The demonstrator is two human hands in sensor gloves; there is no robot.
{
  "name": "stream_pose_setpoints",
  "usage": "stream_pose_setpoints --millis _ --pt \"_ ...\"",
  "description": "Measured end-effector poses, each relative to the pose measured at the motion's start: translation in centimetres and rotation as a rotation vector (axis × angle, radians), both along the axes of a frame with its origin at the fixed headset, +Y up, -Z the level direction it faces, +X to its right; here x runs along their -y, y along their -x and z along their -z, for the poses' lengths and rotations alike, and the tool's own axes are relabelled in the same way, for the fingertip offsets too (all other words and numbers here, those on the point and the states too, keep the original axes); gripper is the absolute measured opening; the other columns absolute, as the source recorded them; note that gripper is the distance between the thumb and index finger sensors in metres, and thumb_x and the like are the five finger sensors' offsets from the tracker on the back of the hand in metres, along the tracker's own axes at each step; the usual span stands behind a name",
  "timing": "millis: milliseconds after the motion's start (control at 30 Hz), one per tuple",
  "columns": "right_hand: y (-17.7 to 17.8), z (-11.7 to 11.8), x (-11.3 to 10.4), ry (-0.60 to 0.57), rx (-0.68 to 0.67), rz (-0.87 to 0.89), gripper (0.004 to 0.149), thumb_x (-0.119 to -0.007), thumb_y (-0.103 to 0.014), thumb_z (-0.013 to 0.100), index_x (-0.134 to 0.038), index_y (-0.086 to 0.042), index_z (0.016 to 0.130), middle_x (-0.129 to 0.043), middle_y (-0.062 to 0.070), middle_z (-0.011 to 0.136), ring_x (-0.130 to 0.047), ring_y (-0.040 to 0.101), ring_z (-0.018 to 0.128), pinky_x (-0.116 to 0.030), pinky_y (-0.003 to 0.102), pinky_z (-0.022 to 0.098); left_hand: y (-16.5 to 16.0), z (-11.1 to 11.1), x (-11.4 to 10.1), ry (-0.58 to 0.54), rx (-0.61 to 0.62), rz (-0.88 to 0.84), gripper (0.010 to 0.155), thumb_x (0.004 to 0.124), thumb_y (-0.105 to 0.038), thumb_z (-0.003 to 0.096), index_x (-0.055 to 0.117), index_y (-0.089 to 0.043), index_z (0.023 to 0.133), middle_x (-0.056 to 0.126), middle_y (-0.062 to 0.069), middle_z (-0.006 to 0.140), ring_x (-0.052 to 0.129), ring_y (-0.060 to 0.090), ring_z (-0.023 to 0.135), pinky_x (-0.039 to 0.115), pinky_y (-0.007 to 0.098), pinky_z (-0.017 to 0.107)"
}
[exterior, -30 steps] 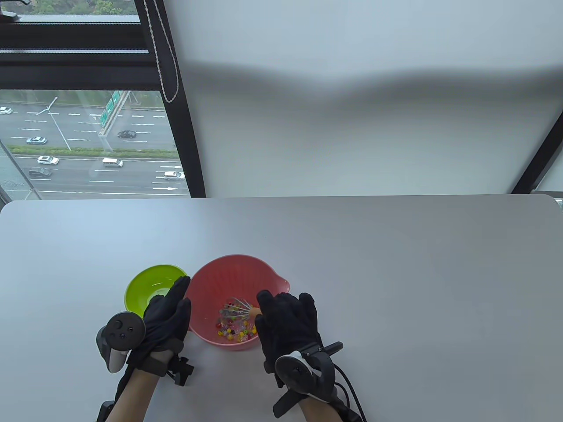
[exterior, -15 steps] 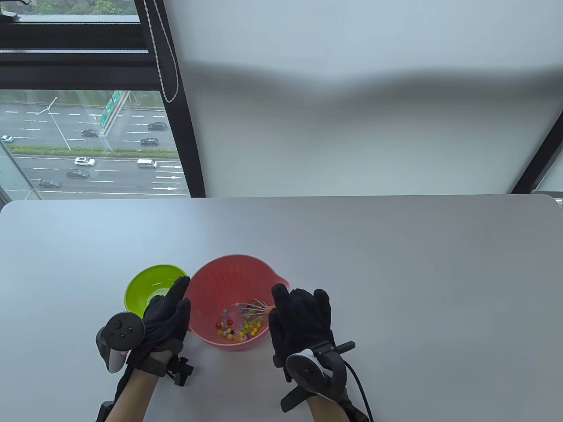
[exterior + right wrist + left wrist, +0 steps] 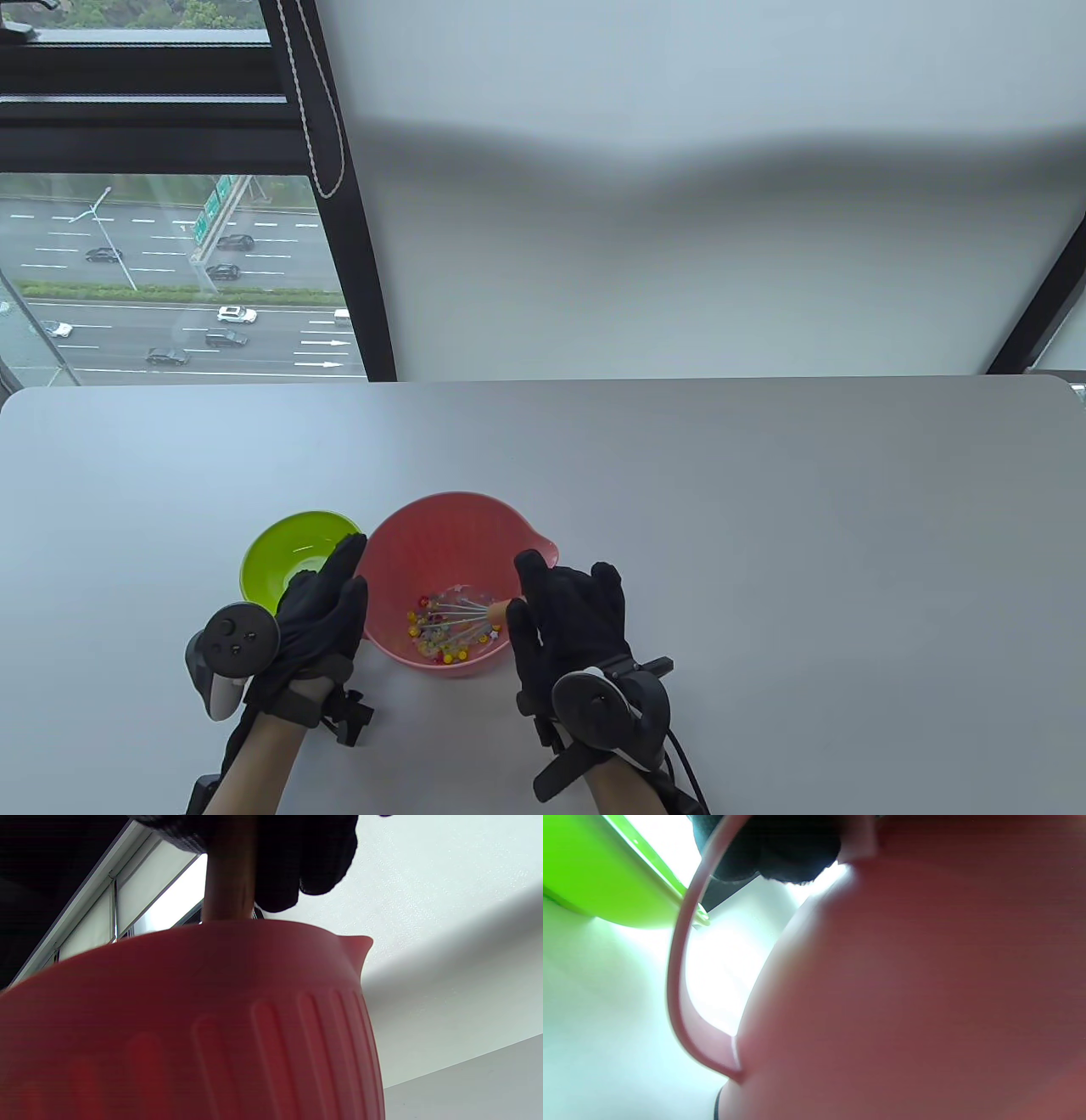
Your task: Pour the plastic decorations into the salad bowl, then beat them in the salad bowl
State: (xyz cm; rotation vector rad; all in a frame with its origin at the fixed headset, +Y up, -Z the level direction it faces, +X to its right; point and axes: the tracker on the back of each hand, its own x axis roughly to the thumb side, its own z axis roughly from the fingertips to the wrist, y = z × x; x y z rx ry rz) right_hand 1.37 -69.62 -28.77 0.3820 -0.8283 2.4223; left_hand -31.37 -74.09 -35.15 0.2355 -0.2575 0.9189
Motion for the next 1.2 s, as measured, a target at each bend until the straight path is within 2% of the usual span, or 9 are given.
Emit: stream_pose_setpoints --millis 300,567,1200 --pt "0.9 -0.2 0.3 -0.020 0.002 -0.067 0.057 -0.062 -0.052 0.062 -0.037 -0.039 0.112 -0.076 -0.014 0.095 -0.070 0.022 0.094 -0.034 0.053 0.080 0.0 0.0 0.0 0.001 0.002 -0.002 0.066 0.056 -0.060 0.0582 0.055 -0.024 0.113 0.083 0.006 0.074 0.074 0.037 0.078 0.035 0.063 0.077" --pt "1.1 -0.4 0.2 -0.096 0.045 -0.161 0.057 -0.061 -0.051 0.062 -0.036 -0.039 0.112 -0.075 -0.013 0.096 -0.068 0.023 0.095 -0.033 0.053 0.080 0.0 0.0 0.1 0.001 0.003 -0.005 0.066 0.056 -0.060 0.0581 0.055 -0.024 0.113 0.083 0.006 0.074 0.074 0.037 0.078 0.035 0.063 0.077" --pt "-1.0 -0.4 -0.9 -0.114 0.098 -0.094 0.056 -0.060 -0.051 0.062 -0.039 -0.036 0.112 -0.079 -0.011 0.087 -0.070 0.024 0.090 -0.033 0.053 0.079 0.0 0.1 0.2 0.003 0.006 -0.007 0.066 0.055 -0.060 0.0581 0.054 -0.024 0.113 0.082 0.006 0.074 0.073 0.037 0.078 0.034 0.063 0.077"
